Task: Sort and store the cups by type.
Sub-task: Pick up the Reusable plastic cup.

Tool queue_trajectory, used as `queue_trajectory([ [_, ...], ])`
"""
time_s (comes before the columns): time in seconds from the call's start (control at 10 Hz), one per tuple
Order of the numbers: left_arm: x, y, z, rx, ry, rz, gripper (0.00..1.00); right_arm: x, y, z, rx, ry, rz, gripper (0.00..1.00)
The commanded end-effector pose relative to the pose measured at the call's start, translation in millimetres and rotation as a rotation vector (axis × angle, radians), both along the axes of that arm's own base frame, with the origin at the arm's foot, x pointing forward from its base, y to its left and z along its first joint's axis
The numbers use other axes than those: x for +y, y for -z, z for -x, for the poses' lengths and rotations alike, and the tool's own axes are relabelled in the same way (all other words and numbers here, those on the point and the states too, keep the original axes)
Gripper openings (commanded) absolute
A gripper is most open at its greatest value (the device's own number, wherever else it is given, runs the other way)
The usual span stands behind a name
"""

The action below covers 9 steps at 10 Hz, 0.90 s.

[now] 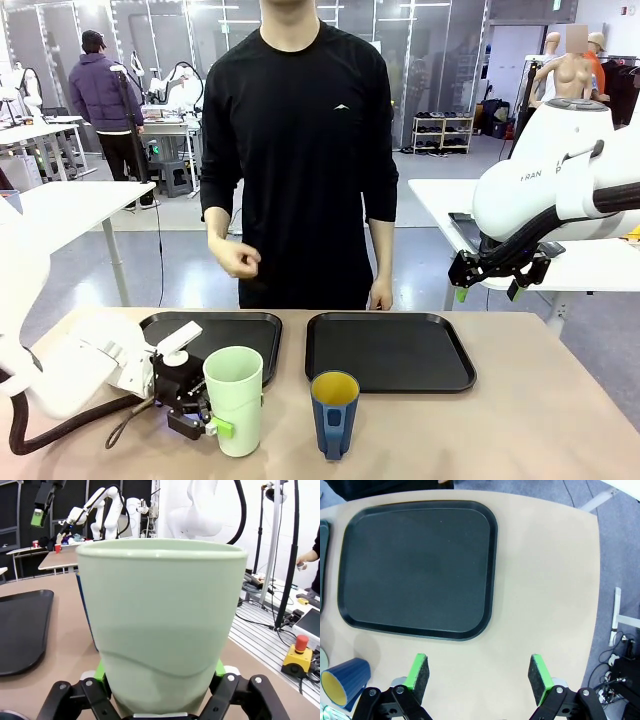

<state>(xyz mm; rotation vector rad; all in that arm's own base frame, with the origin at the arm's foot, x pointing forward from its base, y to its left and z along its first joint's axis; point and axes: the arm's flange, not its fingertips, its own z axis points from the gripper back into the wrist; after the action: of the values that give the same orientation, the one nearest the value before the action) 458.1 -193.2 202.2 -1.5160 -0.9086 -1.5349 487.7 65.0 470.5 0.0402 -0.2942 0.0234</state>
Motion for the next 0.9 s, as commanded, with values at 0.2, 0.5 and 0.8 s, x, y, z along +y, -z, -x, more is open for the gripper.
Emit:
queue_trajectory([
  [0.2,54.0,-35.8,29.8,-0.115,-0.131,-0.007,0.45,-1.2,-0.6,0.2,-0.003,0.007,-0.002,1.0],
  [0.5,85.2,-54.9,36.9,-0.134,-0.197,0.016,0.45,-1.2,-0.6,0.2,-0.003,0.007,-0.002,1.0],
  [0.8,88.6,-78.1,19.1,-0.1,-0.188,-0.018,0.45,-1.2,-0.6,0.2,-0.003,0.007,-0.002,1.0],
])
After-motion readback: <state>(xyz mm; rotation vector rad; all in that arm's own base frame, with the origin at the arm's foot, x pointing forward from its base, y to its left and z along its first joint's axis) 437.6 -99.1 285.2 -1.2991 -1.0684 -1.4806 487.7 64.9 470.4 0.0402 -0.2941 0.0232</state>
